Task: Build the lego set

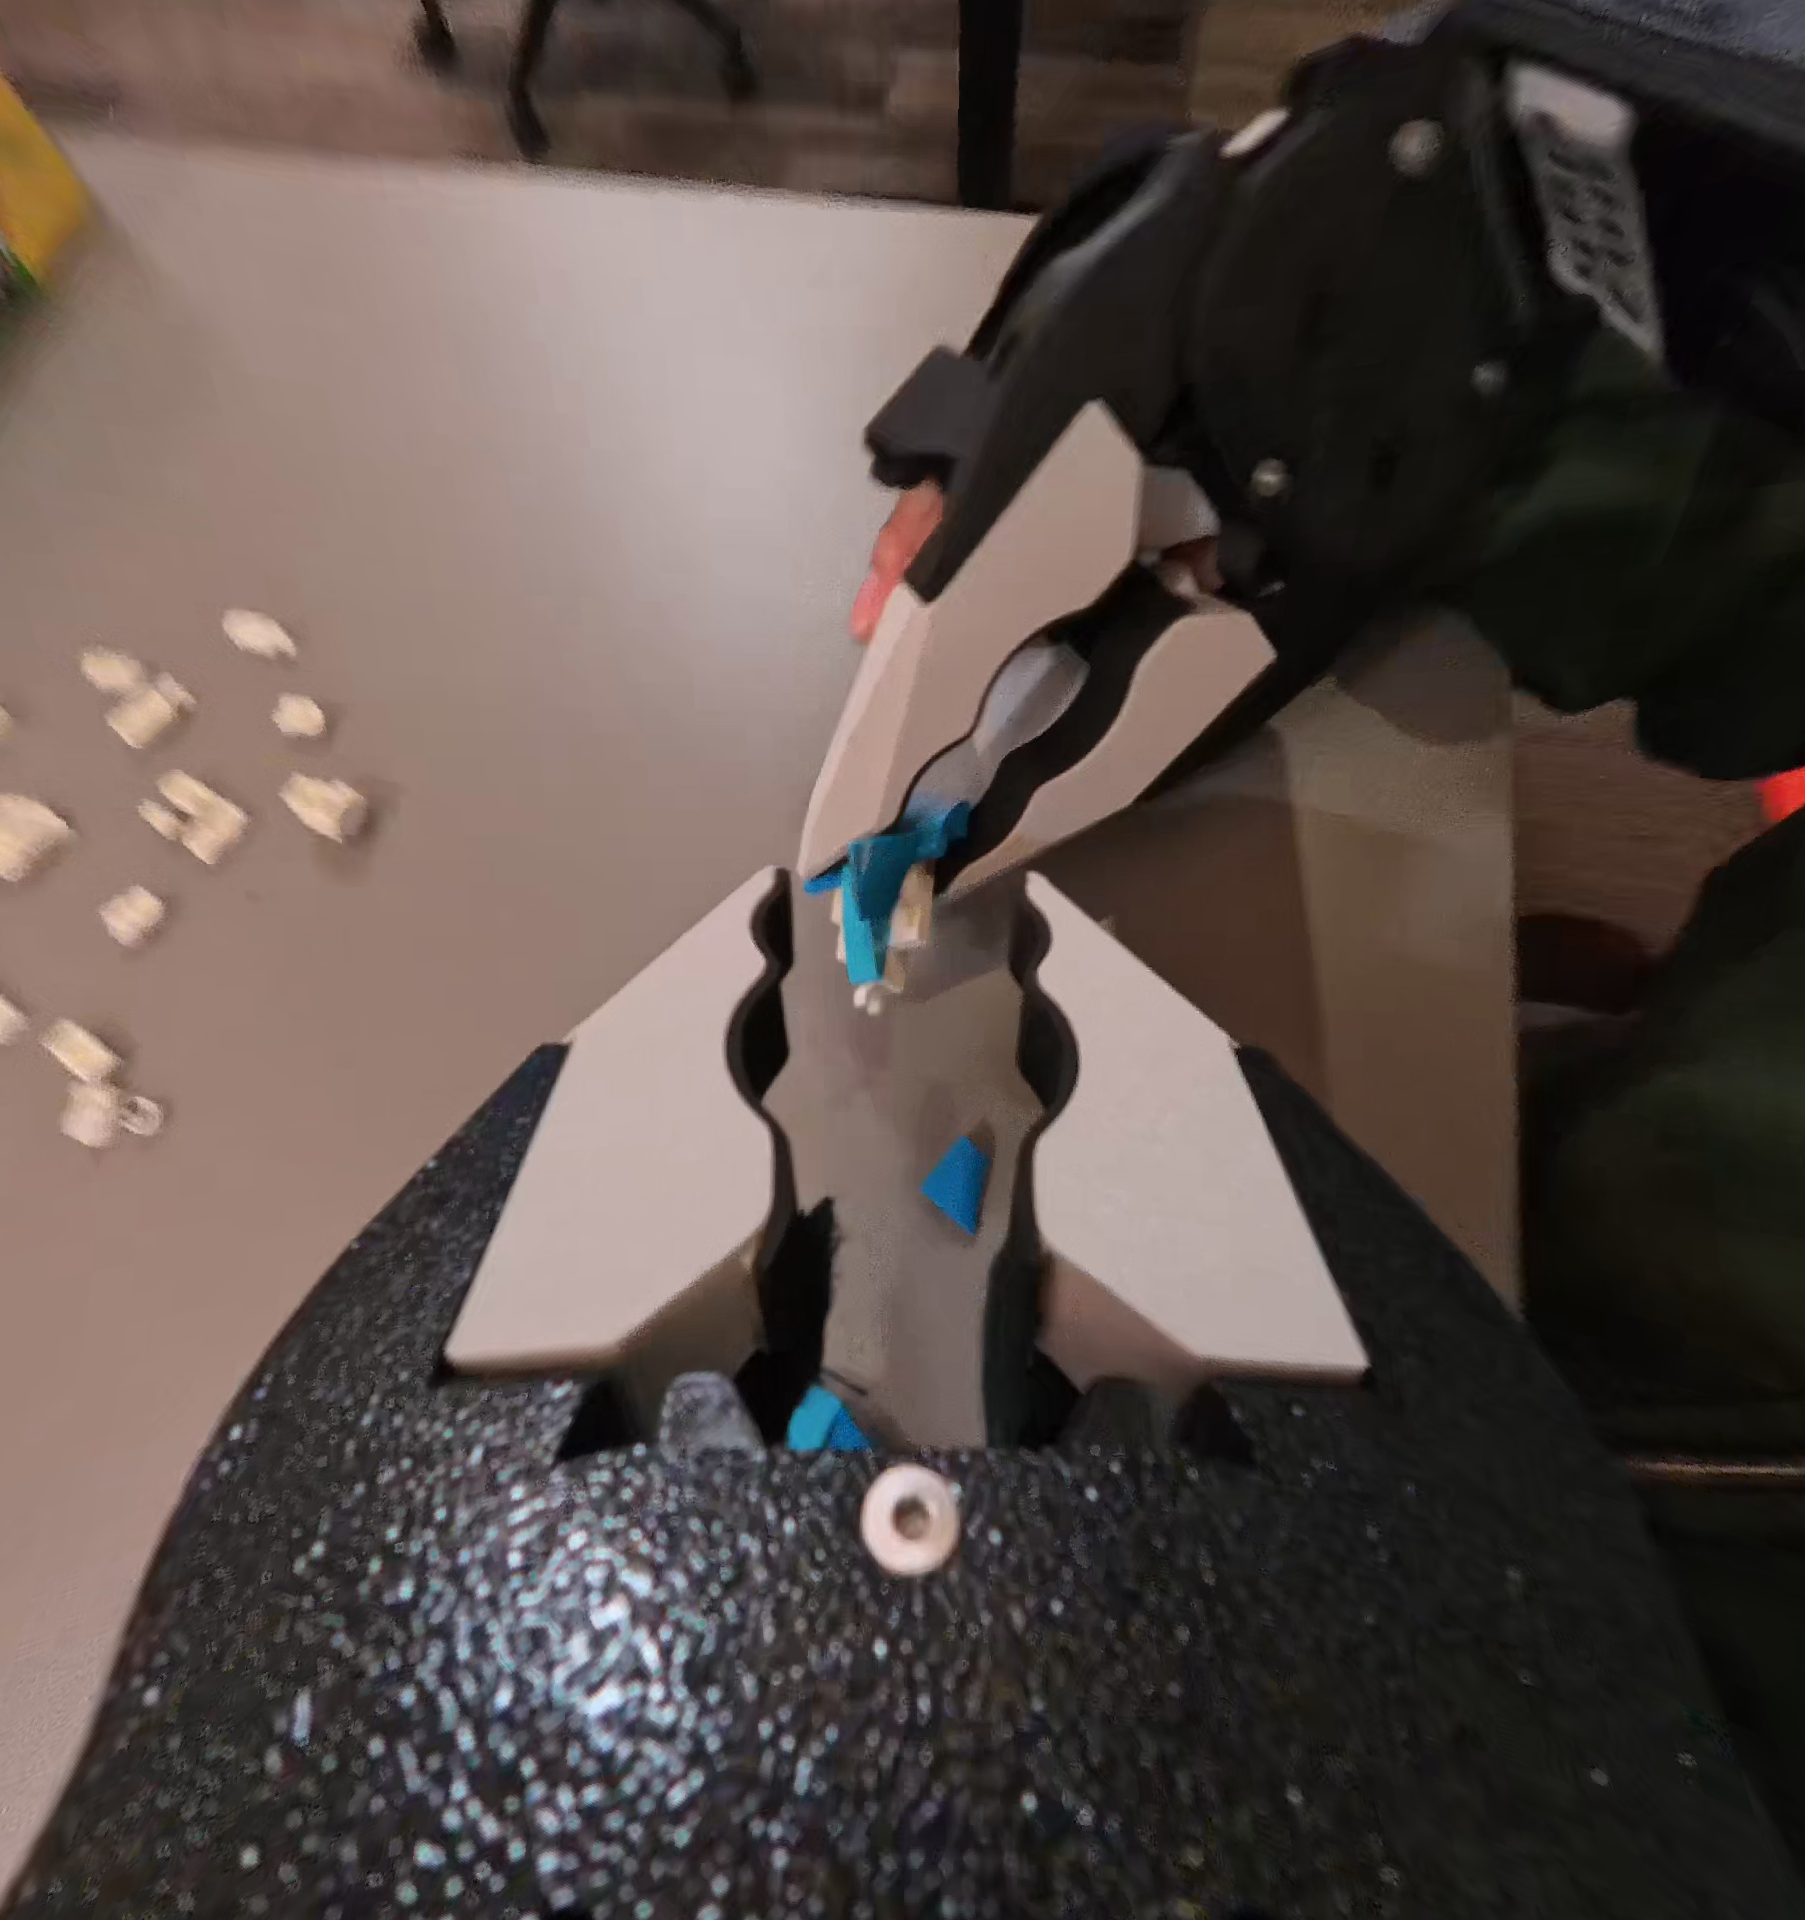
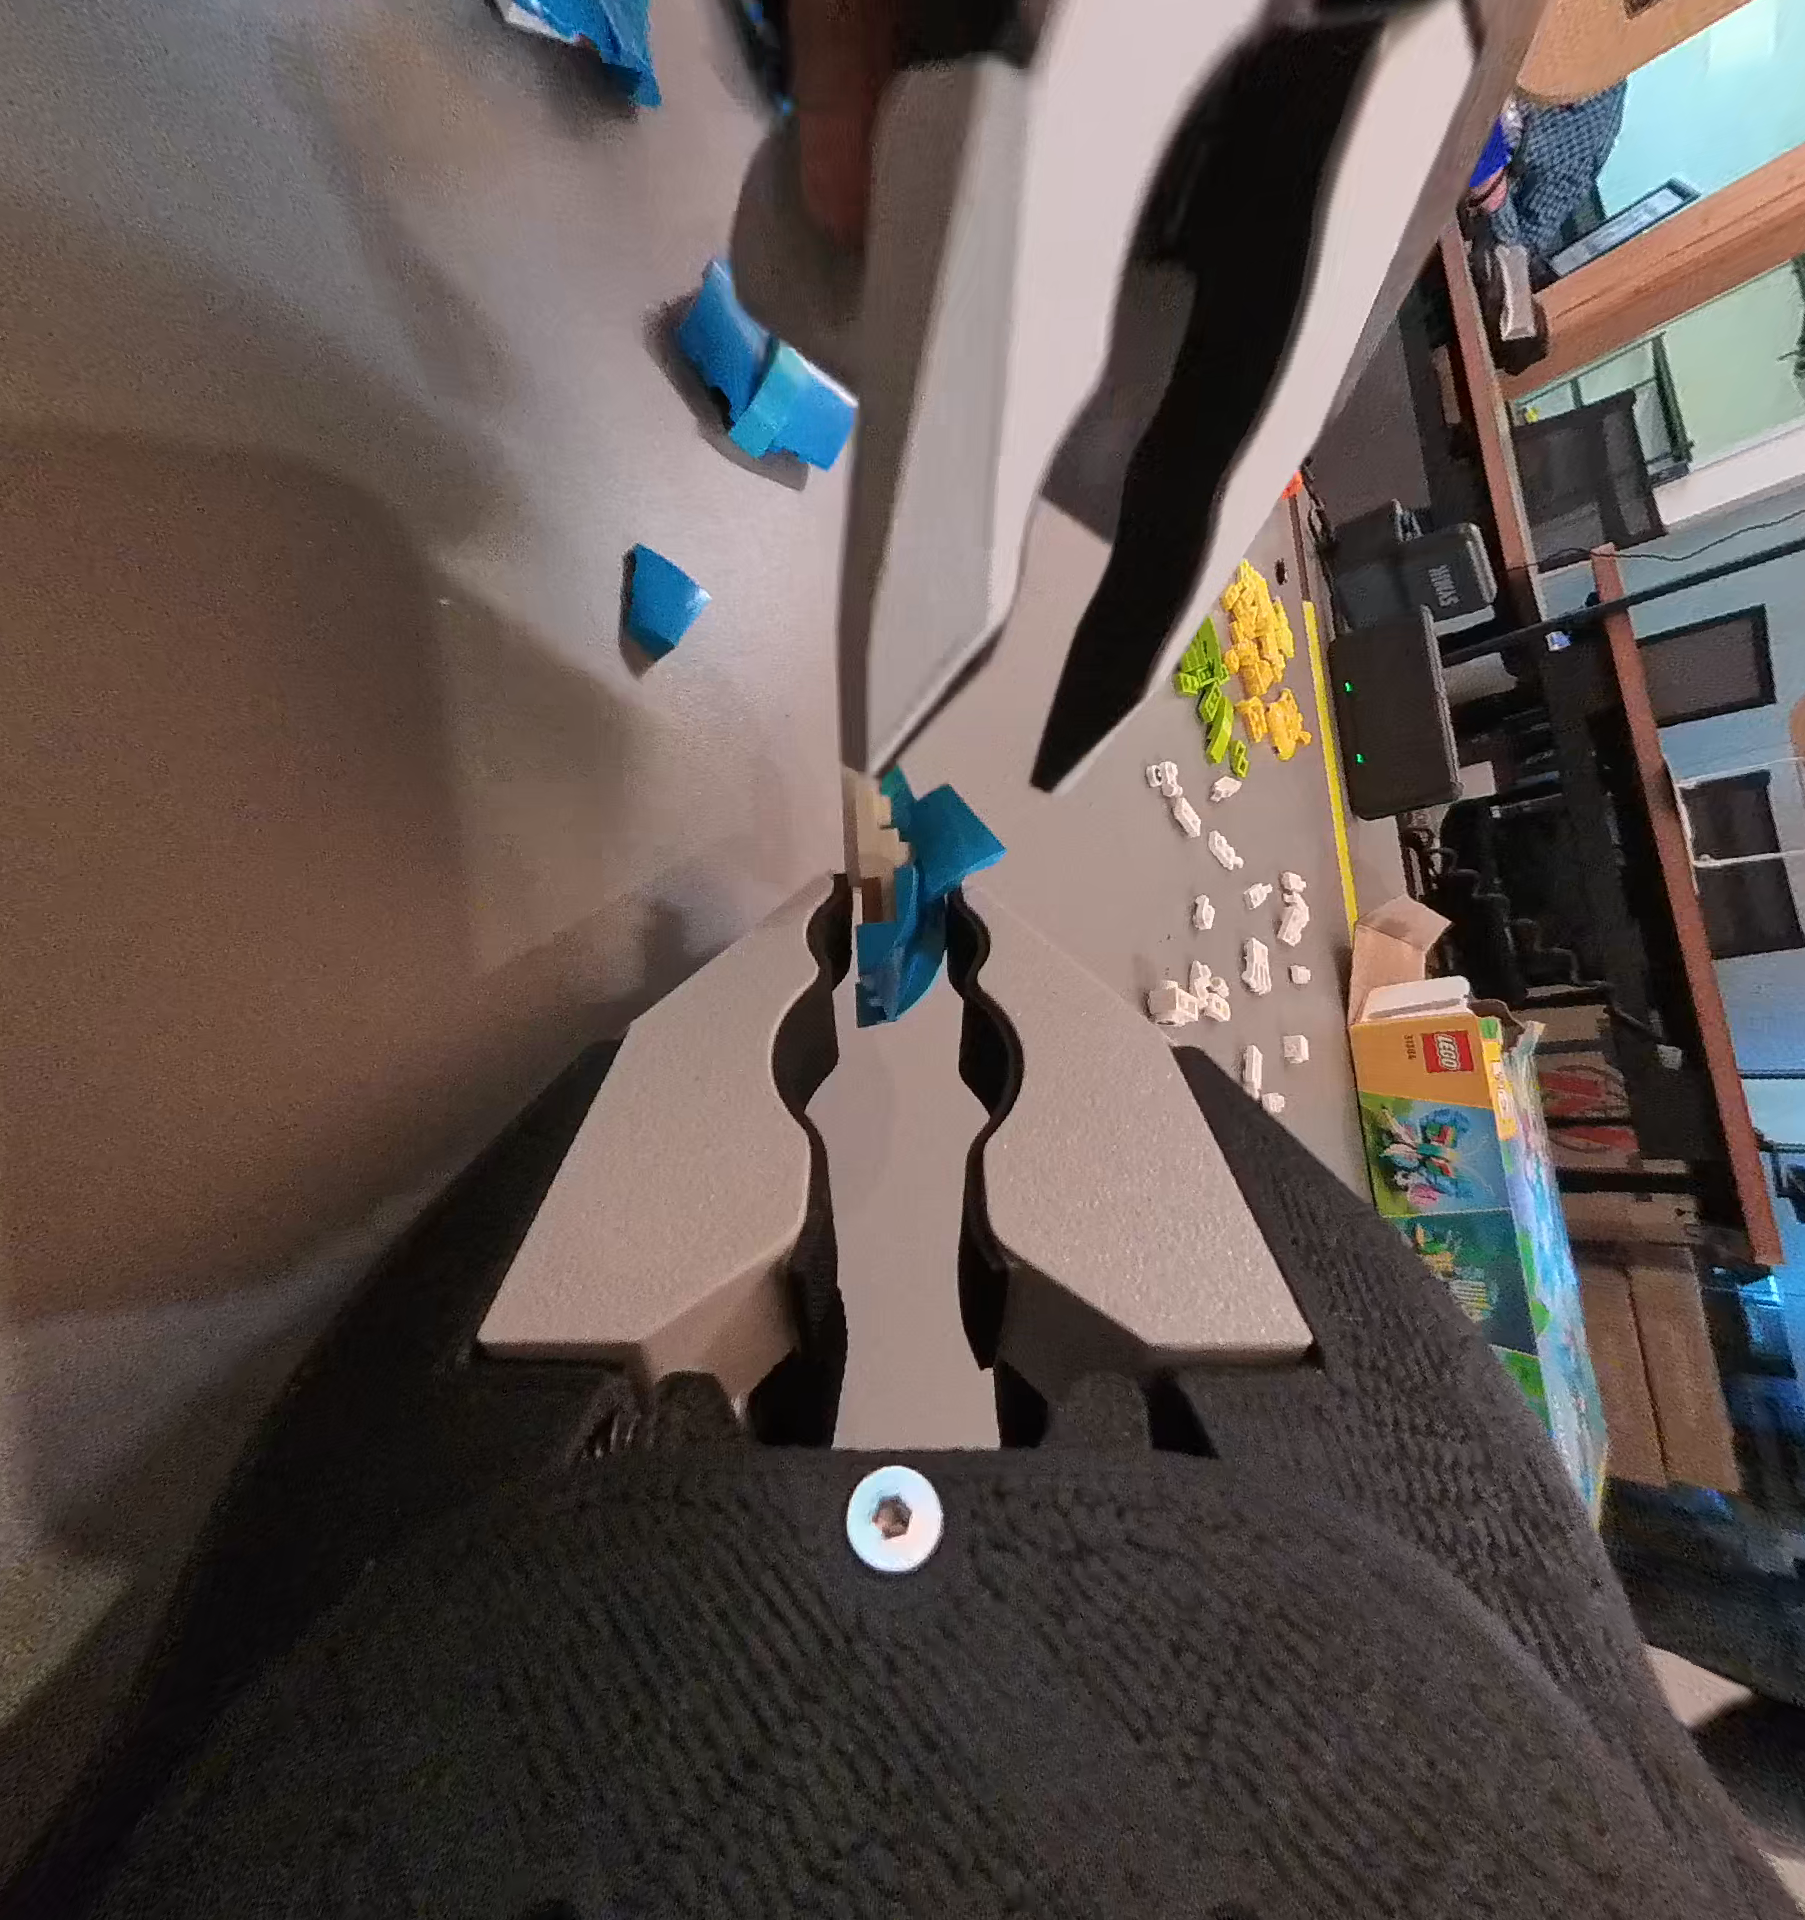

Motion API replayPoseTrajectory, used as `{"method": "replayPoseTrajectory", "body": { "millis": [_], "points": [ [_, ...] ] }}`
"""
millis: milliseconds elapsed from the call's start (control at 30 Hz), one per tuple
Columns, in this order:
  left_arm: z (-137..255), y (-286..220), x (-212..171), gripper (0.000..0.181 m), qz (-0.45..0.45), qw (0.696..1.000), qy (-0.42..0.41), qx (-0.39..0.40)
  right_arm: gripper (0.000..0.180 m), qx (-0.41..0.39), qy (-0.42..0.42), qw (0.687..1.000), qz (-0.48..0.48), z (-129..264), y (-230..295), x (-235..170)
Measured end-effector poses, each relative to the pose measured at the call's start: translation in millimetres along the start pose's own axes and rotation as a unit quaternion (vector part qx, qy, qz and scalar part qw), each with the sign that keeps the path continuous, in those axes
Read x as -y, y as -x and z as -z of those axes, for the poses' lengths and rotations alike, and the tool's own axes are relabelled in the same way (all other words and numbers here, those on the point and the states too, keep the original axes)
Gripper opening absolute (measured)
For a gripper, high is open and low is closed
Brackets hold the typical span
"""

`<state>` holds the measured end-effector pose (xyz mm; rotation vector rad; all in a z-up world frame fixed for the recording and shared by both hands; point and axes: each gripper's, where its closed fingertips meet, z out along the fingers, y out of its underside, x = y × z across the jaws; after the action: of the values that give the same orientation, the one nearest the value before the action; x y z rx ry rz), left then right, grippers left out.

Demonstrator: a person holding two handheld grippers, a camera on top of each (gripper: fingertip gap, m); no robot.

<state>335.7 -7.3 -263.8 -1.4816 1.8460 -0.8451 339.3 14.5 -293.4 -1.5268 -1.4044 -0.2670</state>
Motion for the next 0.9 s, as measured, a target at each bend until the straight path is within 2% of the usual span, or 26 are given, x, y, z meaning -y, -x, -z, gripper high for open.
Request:
{"method": "replayPoseTrajectory", "body": {
  "millis": [33,100,200,267,367,533,900],
  "points": [
    [0.9,-3.0,2.3,0.042,-0.049,0.998,-0.018,0.018,0.016,0.001,0.0,1.0,-0.003,0.0,0.0,0.0],
    [0.8,-5.9,0.2,0.047,-0.151,0.986,-0.032,0.068,0.016,0.004,-0.001,1.0,-0.011,0.1,-0.2,0.0],
    [-3.3,-4.2,-10.7,0.052,-0.277,0.951,-0.009,0.134,0.016,0.007,-0.006,1.0,-0.023,0.6,-0.6,0.8],
    [-5.4,-3.4,-11.4,0.053,-0.343,0.924,-0.006,0.167,0.016,0.009,-0.008,0.999,-0.029,0.6,-0.6,1.5],
    [-8.6,-3.3,-7.1,0.053,-0.395,0.897,-0.012,0.196,0.016,0.012,-0.008,0.999,-0.032,0.2,0.1,1.5],
    [-16.0,1.2,-9.7,0.047,-0.412,0.888,0.005,0.203,0.016,0.015,-0.012,0.999,-0.036,0.4,0.3,2.7],
    [-18.7,3.7,-12.7,0.026,-0.401,0.893,0.006,0.204,0.016,0.018,-0.015,0.999,-0.042,0.6,0.5,4.0]
  ]
}}
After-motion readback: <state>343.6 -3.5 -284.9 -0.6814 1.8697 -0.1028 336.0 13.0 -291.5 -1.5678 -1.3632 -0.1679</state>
